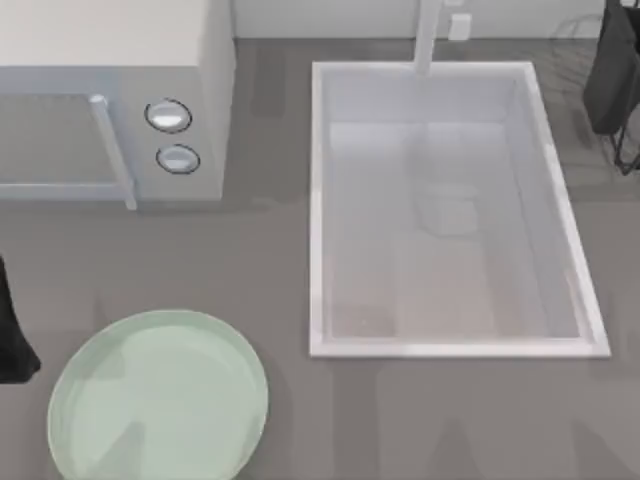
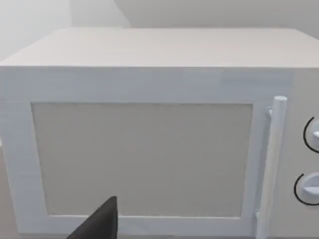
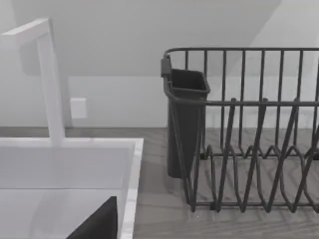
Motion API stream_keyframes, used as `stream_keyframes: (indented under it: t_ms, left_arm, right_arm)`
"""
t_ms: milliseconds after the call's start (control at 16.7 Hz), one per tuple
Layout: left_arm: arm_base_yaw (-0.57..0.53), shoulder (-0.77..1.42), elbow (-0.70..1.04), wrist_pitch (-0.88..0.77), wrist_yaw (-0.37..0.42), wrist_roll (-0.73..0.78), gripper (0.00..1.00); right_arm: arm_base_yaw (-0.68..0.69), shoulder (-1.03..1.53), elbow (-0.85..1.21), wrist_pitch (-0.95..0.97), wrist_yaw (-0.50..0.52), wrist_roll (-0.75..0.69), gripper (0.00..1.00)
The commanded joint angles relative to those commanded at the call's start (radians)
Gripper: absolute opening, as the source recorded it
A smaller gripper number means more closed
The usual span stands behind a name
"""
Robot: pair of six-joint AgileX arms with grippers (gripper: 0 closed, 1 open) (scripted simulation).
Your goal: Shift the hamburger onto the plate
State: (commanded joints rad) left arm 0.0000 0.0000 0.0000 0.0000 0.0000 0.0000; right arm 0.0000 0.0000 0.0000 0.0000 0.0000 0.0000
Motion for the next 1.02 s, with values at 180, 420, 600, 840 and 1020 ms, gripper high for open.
stream_keyframes:
  t_ms: [180,420,600,840,1020]
  left_arm:
    - [0.002,0.011,0.010,-0.008,0.001,0.009,1.00]
    - [0.031,0.159,0.136,-0.106,0.004,0.125,1.00]
    - [0.072,0.382,0.292,-0.232,0.004,0.273,1.00]
    - [0.138,0.790,0.531,-0.440,0.002,0.509,1.00]
    - [0.187,1.098,0.712,-0.602,0.000,0.690,1.00]
  right_arm:
    - [0.000,0.000,0.000,0.000,0.000,0.000,1.00]
    - [0.000,0.000,0.000,0.000,0.000,0.000,1.00]
    - [0.000,0.000,0.000,0.000,0.000,0.000,1.00]
    - [0.000,0.000,0.000,0.000,0.000,0.000,1.00]
    - [0.000,0.000,0.000,0.000,0.000,0.000,1.00]
